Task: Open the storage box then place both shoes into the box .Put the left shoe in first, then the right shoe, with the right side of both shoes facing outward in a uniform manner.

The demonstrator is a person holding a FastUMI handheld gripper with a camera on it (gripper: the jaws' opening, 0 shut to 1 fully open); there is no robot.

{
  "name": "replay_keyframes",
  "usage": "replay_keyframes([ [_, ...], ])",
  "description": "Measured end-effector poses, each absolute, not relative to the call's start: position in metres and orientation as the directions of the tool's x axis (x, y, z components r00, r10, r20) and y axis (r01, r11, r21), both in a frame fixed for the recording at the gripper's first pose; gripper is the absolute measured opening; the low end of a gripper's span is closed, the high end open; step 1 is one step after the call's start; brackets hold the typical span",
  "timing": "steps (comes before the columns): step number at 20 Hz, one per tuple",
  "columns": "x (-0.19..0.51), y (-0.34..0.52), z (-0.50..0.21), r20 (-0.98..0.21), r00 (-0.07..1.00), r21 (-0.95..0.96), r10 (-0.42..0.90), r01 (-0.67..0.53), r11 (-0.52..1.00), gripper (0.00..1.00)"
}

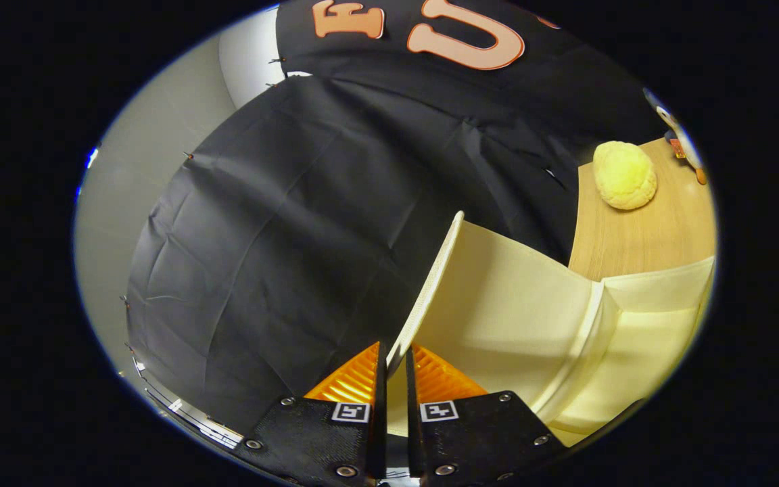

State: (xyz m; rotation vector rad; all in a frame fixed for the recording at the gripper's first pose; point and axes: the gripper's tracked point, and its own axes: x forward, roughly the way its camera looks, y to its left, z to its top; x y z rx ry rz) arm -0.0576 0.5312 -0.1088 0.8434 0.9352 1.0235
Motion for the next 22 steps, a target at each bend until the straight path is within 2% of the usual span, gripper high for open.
replay_keyframes([
  [4,-0.051,0.562,-0.133,-0.332,0.241,0.866,0.912,-0.305,0.396,0.14],
  [6,-0.044,0.553,-0.140,-0.374,0.298,0.802,0.878,-0.372,0.468,0.31],
  [7,-0.042,0.547,-0.144,-0.389,0.315,0.771,0.866,-0.404,0.492,0.45],
  [8,-0.038,0.544,-0.147,-0.402,0.323,0.747,0.857,-0.425,0.511,0.51],
  [9,-0.033,0.539,-0.149,-0.417,0.328,0.729,0.848,-0.436,0.527,0.61],
  [13,-0.004,0.493,-0.148,-0.461,0.415,0.642,0.784,-0.454,0.618,0.80],
  [17,0.003,0.408,-0.174,-0.507,0.512,0.558,0.693,-0.418,0.717,0.86],
  [22,0.010,0.305,-0.200,-0.567,0.610,0.443,0.553,-0.340,0.829,0.89],
])
